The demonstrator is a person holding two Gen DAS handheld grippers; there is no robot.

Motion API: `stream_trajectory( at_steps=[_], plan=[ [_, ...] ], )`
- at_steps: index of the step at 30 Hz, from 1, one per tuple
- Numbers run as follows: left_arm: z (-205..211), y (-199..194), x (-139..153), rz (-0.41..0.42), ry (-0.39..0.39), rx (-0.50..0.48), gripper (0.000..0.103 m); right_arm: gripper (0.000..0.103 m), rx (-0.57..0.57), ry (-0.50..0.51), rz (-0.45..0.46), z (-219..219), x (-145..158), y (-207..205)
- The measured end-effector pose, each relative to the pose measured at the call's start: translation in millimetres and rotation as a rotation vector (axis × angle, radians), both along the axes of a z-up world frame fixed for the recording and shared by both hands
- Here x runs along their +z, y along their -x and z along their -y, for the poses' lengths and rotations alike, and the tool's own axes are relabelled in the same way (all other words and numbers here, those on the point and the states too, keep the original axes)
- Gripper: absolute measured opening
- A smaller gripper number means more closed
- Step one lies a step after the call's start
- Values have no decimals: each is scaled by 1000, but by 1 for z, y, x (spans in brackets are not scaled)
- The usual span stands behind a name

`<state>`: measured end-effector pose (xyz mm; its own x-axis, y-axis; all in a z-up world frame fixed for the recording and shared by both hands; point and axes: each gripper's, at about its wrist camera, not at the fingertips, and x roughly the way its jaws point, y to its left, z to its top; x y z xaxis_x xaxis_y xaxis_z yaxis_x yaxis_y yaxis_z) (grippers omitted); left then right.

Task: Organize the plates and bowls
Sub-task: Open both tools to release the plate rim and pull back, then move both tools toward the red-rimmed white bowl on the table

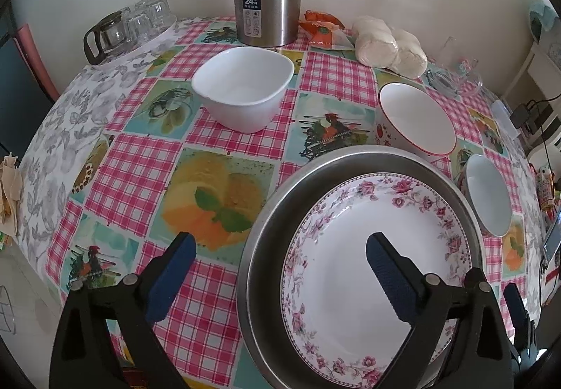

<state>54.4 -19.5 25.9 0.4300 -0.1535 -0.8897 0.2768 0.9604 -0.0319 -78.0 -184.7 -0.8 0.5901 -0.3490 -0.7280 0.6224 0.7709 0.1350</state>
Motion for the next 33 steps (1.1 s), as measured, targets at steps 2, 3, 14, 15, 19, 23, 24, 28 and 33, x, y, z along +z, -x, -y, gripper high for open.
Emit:
stream_trajectory(
  at_steps=[2,3,14,15,19,23,24,28,33],
  plan=[
    [0,0,0,0,-4,0,98,103,5,-3,-1,0,-1,0],
    [1,0,0,1,-5,-2,98,103,7,-2,-1,0,-1,-1],
    [16,-6,11,64,13,-20,98,103,21,26,24,1,3,-3],
    [19,-7,12,76,14,-24,98,103,15,23,30,3,3,-3],
    [30,-14,11,114,13,-46,98,103,-14,19,43,11,5,-3],
    [38,-21,11,139,57,-71,98,103,-34,22,71,17,11,-3],
    [39,-24,12,151,76,-76,98,103,-35,25,75,18,12,-4],
    [43,-33,18,184,131,-91,98,103,-28,44,90,20,22,-9],
    [44,-48,20,174,189,-93,98,103,-10,81,121,21,39,-15]
  ],
)
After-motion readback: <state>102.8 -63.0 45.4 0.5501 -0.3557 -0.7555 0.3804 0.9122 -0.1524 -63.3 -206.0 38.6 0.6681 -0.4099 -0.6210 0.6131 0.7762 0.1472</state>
